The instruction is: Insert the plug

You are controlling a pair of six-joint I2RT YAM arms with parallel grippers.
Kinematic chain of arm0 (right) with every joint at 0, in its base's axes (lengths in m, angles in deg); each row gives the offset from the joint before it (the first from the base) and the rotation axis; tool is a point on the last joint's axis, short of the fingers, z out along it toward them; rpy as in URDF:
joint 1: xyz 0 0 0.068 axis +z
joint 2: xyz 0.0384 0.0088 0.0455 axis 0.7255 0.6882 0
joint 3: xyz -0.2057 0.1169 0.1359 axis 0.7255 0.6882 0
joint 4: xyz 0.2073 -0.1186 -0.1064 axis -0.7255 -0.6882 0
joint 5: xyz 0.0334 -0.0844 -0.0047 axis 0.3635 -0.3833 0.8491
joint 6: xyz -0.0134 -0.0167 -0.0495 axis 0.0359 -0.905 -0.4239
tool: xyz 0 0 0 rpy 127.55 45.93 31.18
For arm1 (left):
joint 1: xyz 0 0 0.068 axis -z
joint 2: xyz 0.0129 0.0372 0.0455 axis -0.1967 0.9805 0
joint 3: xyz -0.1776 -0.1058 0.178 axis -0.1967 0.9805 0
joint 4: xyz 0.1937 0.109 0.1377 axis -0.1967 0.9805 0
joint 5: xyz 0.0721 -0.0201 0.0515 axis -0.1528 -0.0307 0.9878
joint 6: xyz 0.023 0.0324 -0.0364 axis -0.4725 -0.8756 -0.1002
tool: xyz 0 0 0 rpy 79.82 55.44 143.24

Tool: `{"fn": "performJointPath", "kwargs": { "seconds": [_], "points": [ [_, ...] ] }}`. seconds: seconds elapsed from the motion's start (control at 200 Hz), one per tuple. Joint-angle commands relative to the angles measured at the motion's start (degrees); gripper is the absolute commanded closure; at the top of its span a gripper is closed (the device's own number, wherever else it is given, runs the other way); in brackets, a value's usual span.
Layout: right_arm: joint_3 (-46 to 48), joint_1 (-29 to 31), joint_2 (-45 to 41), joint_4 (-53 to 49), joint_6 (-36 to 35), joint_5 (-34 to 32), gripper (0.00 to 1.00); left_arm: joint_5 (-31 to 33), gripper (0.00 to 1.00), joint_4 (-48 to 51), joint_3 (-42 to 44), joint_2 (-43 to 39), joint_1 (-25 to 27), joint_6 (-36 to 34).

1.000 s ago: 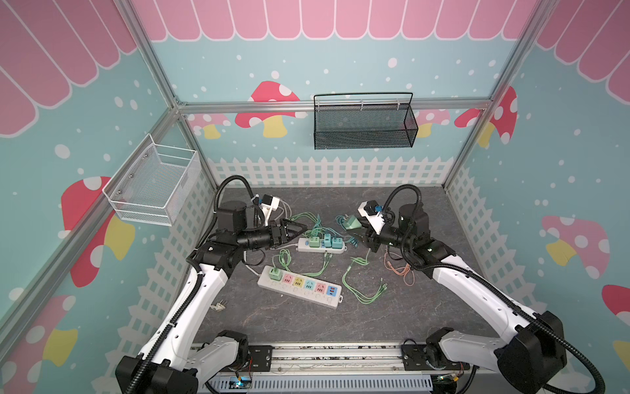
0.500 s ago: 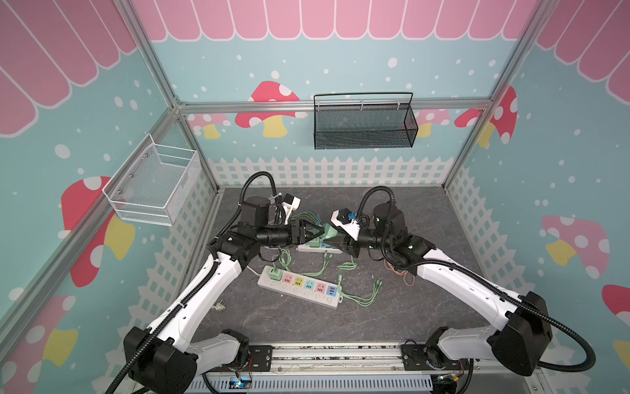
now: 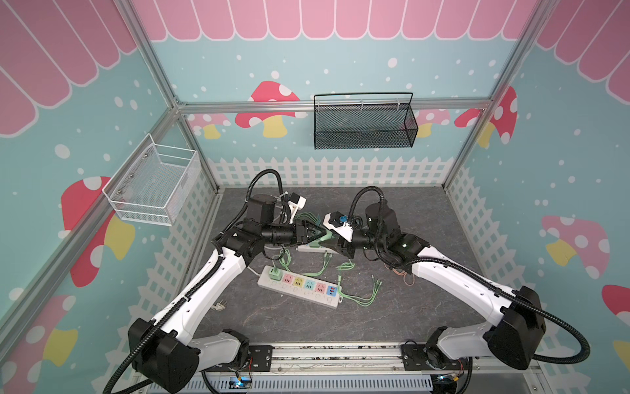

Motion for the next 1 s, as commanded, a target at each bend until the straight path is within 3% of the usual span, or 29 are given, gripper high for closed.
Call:
{"fn": "performJointPath", "kwargs": {
  "seconds": [0.0,0.135,0.29,0.6,0.795,0.996],
  "points": [
    [-1.8,0.5,0.7,0.2,-1.9,-0.4,0.91,-0.1,0.65,1.8,-1.9,0.6,0.4,-1.8],
    [-1.3,0.5,0.9,0.1,-1.9,-0.6,0.81,1.0,0.78,2.2,-2.1,0.6,0.3,-2.2],
    [1.5,0.5,-0.6,1.8,0.6,-0.8,0.52,5.3,0.89,2.4,-2.1,0.4,0.4,-2.9],
    [9.1,-0.3,-9.7,6.2,9.5,-6.4,0.22,11.8,1.0,2.4,-2.4,1.4,0.0,-4.4],
    [13.1,-1.9,-13.2,9.7,18.6,-5.8,0.19,13.7,1.0,-1.8,-1.5,0.2,-0.1,-4.9],
    [14.7,-4.7,-12.4,16.8,29.6,5.0,0.23,16.5,1.0,-10.8,1.8,-3.3,-0.3,-4.0]
  ]
}}
